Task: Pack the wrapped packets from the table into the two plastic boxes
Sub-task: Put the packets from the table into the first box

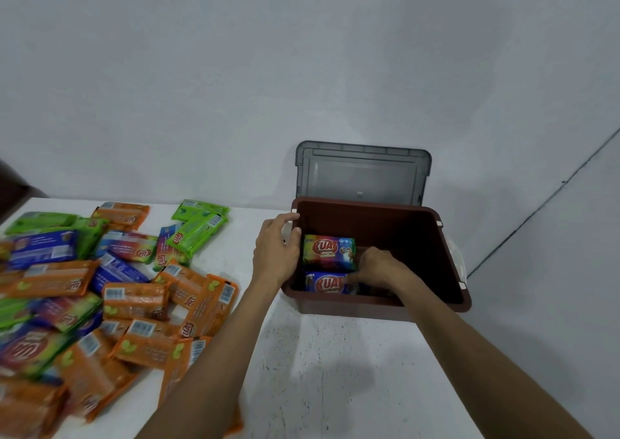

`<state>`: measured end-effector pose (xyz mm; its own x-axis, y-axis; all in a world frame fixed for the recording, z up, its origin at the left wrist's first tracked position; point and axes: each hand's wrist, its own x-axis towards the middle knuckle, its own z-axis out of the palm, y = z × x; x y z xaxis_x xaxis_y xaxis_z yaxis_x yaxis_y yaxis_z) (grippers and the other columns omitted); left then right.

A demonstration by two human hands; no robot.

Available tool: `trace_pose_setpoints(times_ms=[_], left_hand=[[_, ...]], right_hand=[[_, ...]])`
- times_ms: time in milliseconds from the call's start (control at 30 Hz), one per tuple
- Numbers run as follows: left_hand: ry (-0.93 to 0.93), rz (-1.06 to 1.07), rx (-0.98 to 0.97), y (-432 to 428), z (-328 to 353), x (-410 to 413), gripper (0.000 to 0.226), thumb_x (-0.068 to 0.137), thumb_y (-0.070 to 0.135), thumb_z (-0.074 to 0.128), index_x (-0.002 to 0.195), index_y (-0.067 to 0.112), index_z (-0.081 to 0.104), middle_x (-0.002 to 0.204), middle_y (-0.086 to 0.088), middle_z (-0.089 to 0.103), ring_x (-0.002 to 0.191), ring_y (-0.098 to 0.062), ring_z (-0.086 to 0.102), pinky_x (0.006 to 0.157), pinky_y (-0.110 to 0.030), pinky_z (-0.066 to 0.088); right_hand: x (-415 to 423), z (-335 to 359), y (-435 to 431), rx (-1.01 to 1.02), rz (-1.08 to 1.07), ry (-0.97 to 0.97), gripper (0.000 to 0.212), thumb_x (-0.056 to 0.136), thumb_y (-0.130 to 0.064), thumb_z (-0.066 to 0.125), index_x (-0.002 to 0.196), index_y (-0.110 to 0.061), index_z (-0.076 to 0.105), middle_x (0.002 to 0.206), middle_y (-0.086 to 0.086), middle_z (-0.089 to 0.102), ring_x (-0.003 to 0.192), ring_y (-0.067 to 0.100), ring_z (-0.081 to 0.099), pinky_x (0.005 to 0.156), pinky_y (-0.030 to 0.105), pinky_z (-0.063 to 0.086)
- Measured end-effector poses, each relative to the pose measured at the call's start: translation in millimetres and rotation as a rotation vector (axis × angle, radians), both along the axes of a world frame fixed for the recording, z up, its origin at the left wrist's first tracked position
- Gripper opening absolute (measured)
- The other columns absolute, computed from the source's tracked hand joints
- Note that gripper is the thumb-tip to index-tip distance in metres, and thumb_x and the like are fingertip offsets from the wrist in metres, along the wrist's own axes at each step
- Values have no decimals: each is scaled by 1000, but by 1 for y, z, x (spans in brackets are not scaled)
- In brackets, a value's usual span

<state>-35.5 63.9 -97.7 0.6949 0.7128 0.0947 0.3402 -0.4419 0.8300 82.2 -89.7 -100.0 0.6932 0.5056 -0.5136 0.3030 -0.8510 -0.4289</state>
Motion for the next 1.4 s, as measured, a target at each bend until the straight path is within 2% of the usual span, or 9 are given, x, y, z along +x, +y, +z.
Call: trace_pose_setpoints(times_ms=[167, 367, 567, 700, 800, 1000, 1233, 1300, 1400], left_hand=[[-4, -190, -5, 22, 0, -13, 35, 97, 31, 52, 132, 30, 56, 132, 1, 56, 118, -19, 54, 97, -36, 47], [-16, -242, -48, 55, -10, -50, 29, 97, 25, 54, 124, 29, 61, 128, 13, 58, 94, 2, 60, 76, -4, 43], [-48, -137, -20, 101, -22, -95, 23, 98, 19, 52, 116, 22, 65, 116, 13, 62, 95, 5, 57, 73, -4, 43], [-27, -34, 36, 133, -23, -120, 24, 97, 16, 54, 117, 17, 66, 113, 6, 64, 97, -7, 58, 78, -20, 48], [17, 56, 88, 161, -26, -137, 24, 96, 15, 53, 116, 14, 67, 113, 0, 66, 99, -11, 59, 84, -28, 48], [252, 150, 271, 216, -38, -165, 26, 94, 22, 57, 118, 17, 65, 118, -6, 65, 105, -23, 61, 87, -38, 51], [513, 126, 543, 248, -64, -199, 29, 92, 32, 58, 118, 20, 64, 137, -10, 51, 131, -32, 39, 110, -48, 23], [495, 109, 498, 253, -70, -208, 32, 95, 37, 53, 122, 22, 62, 139, -8, 50, 133, -29, 37, 112, -47, 19], [453, 69, 453, 259, -75, -215, 38, 98, 43, 40, 126, 26, 59, 138, -4, 51, 133, -24, 38, 113, -42, 18]], right_hand=[[-12, 29, 6, 112, -23, -84, 42, 91, -38, 65, 121, -10, 55, 108, 7, 61, 76, 10, 59, 58, 20, 48], [-34, 53, 28, 278, 26, -198, 38, 93, -43, 61, 120, -16, 59, 119, 4, 62, 92, 12, 58, 65, 19, 47], [-66, 62, 68, 408, 69, -244, 32, 94, -40, 60, 115, -16, 62, 95, -6, 64, 78, 2, 59, 63, 13, 42], [-81, 54, 92, 436, 37, -407, 30, 94, -41, 58, 109, -16, 63, 97, 0, 68, 87, 13, 63, 78, 30, 53], [-93, 53, 114, 557, 2, -546, 23, 93, -36, 58, 101, -16, 65, 93, 0, 66, 83, 15, 59, 72, 29, 49], [-117, 41, 169, 532, 8, -342, 18, 90, -37, 62, 92, -19, 63, 85, 0, 66, 80, 18, 62, 70, 29, 48], [-153, -3, 234, 303, 109, -170, 40, 89, -51, 60, 97, -12, 57, 93, 5, 64, 88, 25, 62, 69, 36, 48], [-162, -15, 252, 266, 130, -156, 58, 87, -61, 57, 116, -11, 51, 105, 7, 64, 95, 27, 62, 67, 35, 46], [-172, -26, 277, 250, 135, -183, 84, 86, -65, 56, 145, -10, 30, 129, 13, 59, 113, 32, 59, 83, 40, 51]])
